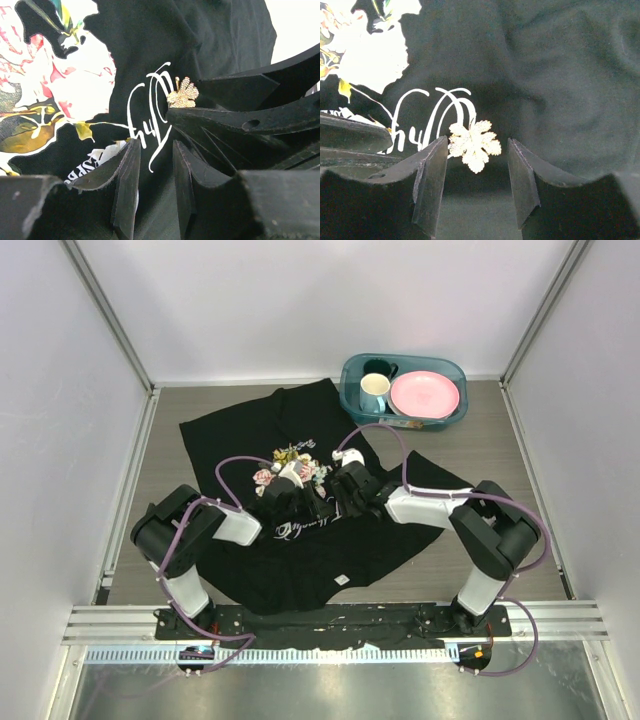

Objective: Remove the brooch from the garment

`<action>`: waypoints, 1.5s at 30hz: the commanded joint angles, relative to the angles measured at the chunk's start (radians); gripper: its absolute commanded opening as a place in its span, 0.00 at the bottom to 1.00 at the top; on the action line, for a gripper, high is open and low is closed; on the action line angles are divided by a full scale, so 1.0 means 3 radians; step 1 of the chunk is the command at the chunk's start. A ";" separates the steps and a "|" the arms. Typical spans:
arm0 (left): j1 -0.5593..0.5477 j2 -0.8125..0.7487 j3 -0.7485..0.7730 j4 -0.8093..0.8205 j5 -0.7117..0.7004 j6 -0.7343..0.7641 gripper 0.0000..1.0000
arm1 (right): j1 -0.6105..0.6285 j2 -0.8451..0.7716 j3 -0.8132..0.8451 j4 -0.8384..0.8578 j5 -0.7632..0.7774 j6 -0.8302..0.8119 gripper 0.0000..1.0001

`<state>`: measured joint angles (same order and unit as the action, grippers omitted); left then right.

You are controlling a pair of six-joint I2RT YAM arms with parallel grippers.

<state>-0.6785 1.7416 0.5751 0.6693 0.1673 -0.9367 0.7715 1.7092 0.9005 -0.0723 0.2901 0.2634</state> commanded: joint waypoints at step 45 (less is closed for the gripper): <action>-0.0126 -0.0114 -0.0030 0.0060 -0.0154 0.0223 0.45 | 0.0072 -0.0027 -0.0015 0.0113 0.0137 -0.0014 0.35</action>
<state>-0.7132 1.7317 0.5747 0.6697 0.1417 -0.9051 0.7864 1.7081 0.8993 -0.0738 0.3031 0.2394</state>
